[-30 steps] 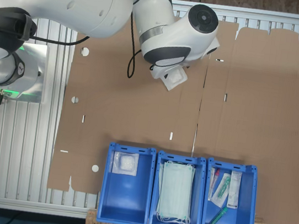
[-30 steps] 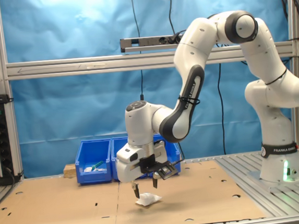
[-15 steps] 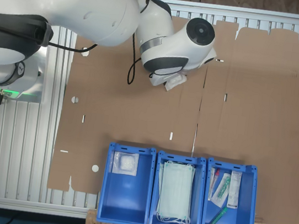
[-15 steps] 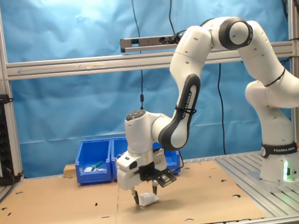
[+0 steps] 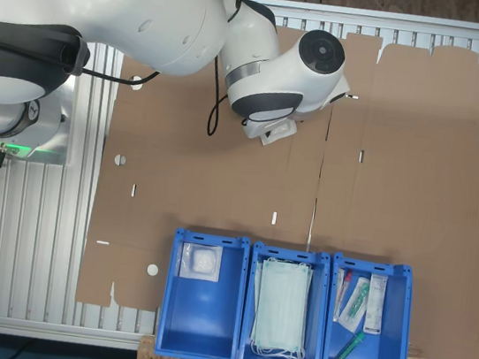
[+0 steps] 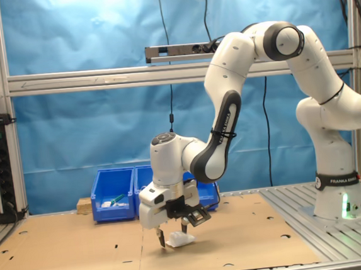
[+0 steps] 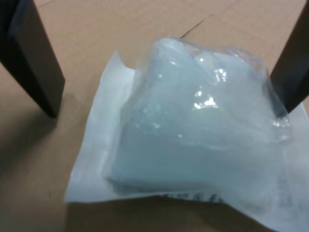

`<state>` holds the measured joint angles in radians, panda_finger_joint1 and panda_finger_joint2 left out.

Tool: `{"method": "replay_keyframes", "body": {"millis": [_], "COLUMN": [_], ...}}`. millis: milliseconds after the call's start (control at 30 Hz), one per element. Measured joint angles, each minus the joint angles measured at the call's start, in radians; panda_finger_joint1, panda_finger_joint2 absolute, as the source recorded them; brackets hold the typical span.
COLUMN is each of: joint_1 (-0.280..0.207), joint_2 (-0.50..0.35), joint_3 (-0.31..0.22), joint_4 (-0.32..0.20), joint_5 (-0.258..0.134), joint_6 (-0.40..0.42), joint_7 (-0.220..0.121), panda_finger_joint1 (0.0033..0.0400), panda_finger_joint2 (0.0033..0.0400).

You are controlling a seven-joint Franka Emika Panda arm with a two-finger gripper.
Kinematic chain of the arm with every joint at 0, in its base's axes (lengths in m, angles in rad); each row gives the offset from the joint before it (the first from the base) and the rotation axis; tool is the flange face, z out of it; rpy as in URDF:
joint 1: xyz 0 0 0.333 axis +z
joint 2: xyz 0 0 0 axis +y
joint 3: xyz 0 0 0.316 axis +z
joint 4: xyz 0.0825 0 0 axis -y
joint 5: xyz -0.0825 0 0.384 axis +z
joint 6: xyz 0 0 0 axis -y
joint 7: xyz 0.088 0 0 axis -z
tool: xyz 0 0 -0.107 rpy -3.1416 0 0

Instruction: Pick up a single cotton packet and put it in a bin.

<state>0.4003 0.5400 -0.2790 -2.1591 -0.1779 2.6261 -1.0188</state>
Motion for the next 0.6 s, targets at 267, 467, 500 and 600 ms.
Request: {"method": "replay_keyframes", "body": {"millis": [267,467,500,600], "joint_1": [0.000,0.000,0.000,0.000], "joint_2": [0.000,0.000,0.000,0.000], "joint_3": [0.000,0.000,0.000,0.000], "joint_4": [0.001,0.001,0.001,0.001], "joint_5": [0.000,0.000,0.000,0.000], "joint_6": [0.004,0.005,0.006,0.006], "joint_7": [0.000,0.000,0.000,0.000], "panda_finger_joint1": [0.0400,0.0400,0.0400,0.0400], "panda_finger_joint2": [0.0400,0.0400,0.0400,0.0400]}}
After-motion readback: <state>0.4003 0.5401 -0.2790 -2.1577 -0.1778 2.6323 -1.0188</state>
